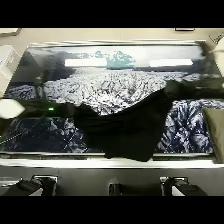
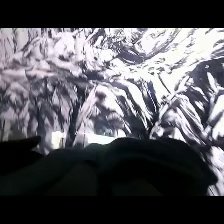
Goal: Fold the clothes and pants, and hang the long-sleeved shirts on hangers.
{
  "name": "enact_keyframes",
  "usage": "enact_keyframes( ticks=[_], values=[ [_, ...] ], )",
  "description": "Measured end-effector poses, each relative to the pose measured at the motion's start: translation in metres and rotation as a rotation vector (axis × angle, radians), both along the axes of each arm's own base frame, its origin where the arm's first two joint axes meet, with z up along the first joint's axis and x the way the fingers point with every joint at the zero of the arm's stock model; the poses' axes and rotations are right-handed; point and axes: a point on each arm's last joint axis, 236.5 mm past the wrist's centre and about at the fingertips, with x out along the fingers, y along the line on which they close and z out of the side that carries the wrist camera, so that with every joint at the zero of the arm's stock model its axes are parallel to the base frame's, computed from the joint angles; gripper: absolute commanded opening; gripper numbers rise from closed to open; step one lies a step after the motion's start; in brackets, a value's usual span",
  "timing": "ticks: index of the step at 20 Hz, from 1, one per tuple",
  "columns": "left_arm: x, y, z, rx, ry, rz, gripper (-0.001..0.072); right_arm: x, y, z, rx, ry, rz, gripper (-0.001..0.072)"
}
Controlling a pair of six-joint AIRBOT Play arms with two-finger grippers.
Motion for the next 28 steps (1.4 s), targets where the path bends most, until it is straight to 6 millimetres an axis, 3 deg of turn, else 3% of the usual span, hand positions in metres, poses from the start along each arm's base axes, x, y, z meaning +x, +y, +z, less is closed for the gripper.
enact_keyframes(
  ticks=[3, 4, 5, 6, 7, 9, 12, 15, 17, 19, 21, 25, 26, 28],
  values=[
    [0.039, -0.001, -0.061, -0.016, 0.086, 0.102, 0.0033, 0.043, 0.006, -0.062, 0.122, 0.104, -0.126, 0.0041],
    [0.047, -0.005, -0.079, -0.038, 0.129, 0.13, 0.0089, 0.051, 0.009, -0.084, 0.164, 0.158, -0.162, 0.006],
    [0.053, -0.009, -0.093, -0.066, 0.17, 0.156, 0.024, 0.055, 0.013, -0.103, 0.2, 0.214, -0.189, 0.0214],
    [0.057, -0.014, -0.106, -0.096, 0.214, 0.179, 0.0549, 0.056, 0.015, -0.119, 0.224, 0.26, -0.207, 0.0461],
    [0.061, -0.016, -0.113, -0.121, 0.246, 0.198, 0.072, 0.057, 0.016, -0.13, 0.246, 0.296, -0.224, 0.0658],
    [0.068, -0.009, -0.115, -0.146, 0.277, 0.191, 0.072, 0.056, 0.003, -0.141, 0.27, 0.346, -0.247, 0.0679],
    [0.062, 0.029, -0.11, -0.113, 0.33, 0.13, 0.0718, 0.034, -0.04, -0.148, 0.235, 0.432, -0.224, 0.0671],
    [0.021, 0.066, -0.12, -0.028, 0.454, 0.06, 0.0718, -0.027, -0.088, -0.17, 0.145, 0.63, -0.195, 0.0672],
    [-0.014, 0.071, -0.137, 0.001, 0.538, 0.027, 0.0718, -0.075, -0.1, -0.188, 0.119, 0.77, -0.176, 0.0683],
    [-0.042, 0.058, -0.154, -0.014, 0.592, -0.004, 0.0717, -0.113, -0.095, -0.204, 0.131, 0.867, -0.149, 0.0699],
    [-0.056, 0.038, -0.168, -0.046, 0.599, -0.019, 0.0717, -0.141, -0.084, -0.219, 0.165, 0.932, -0.127, 0.0699],
    [-0.064, -0.002, -0.18, -0.115, 0.581, -0.017, 0.0715, -0.163, -0.066, -0.234, 0.23, 0.971, -0.122, 0.0696],
    [-0.063, -0.01, -0.181, -0.131, 0.574, -0.008, 0.0681, -0.165, -0.064, -0.235, 0.24, 0.973, -0.124, 0.0696],
    [-0.058, -0.019, -0.186, -0.14, 0.55, 0.011, 0.0361, -0.166, -0.06, -0.239, 0.253, 0.968, -0.131, 0.0695]
  ],
)
